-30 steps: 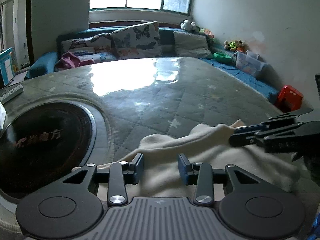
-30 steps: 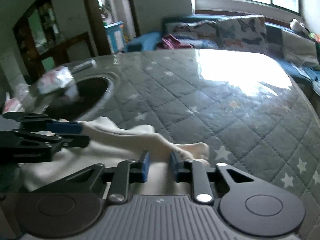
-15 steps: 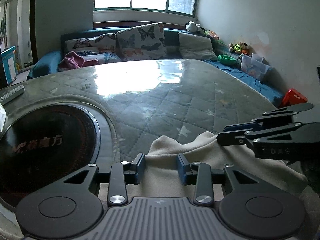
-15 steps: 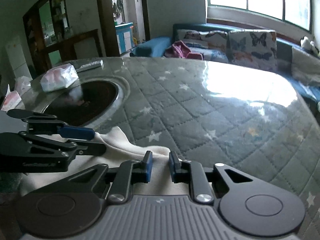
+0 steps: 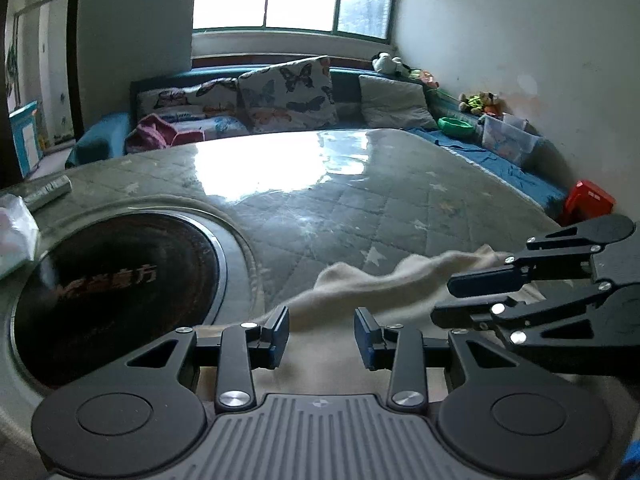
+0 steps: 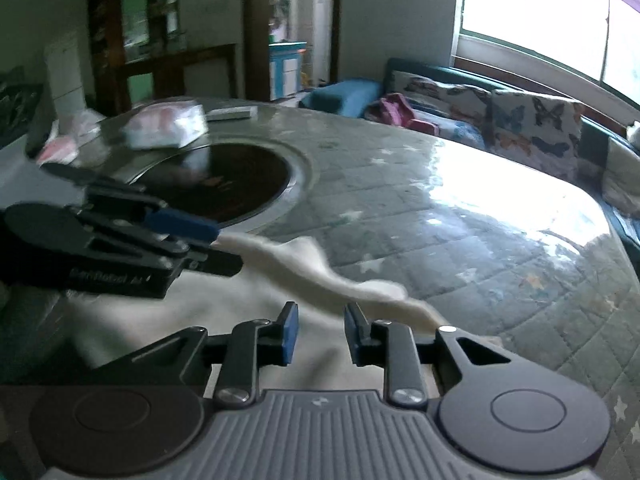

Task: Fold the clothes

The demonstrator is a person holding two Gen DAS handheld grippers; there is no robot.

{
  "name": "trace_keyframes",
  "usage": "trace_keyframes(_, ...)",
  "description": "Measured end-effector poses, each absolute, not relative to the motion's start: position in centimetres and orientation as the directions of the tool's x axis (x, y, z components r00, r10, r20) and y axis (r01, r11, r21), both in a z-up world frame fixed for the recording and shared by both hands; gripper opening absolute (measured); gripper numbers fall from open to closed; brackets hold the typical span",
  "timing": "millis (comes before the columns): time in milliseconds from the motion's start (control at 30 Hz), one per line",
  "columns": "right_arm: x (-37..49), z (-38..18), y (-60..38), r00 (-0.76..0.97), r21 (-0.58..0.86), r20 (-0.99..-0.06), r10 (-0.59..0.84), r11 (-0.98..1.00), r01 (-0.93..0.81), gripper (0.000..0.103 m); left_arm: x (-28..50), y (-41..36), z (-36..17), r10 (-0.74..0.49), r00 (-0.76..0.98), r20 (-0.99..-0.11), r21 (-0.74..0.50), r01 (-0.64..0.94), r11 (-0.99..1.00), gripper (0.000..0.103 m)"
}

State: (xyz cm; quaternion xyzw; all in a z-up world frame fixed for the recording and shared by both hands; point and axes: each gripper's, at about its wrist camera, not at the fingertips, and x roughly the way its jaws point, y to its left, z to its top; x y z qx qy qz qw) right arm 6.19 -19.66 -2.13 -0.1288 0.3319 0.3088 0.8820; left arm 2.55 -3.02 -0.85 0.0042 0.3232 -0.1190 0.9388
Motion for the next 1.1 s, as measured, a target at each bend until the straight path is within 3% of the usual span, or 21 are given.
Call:
trace_keyframes(300,-0.4,-2.9,-17.7,0.546,-0.041,-0.659,0.517,0.701,-0.712,0.031,-2.6,-2.8,-2.0,-0.189,0.777,-0.601,-0.018,0.223,0.975,0.039)
trace_keyframes(733,-2.6,-2.2,-17.1,0.527,0.002,-0.626,0.575,0.677,-0.736,0.032,-3.4,0.3,-2.1,-0.118,0.788,-0.604,-0.073,0.093,0.993,0.039)
trace_keyframes(1100,-1.3,-2.5,-25.0,0.652,0.015,-0.639,0.409,0.854,-0.521,0.035,-3.1,0.8,-2.7,-0.096,0.762,-0.640,-0.103,0.039,0.994,0.045)
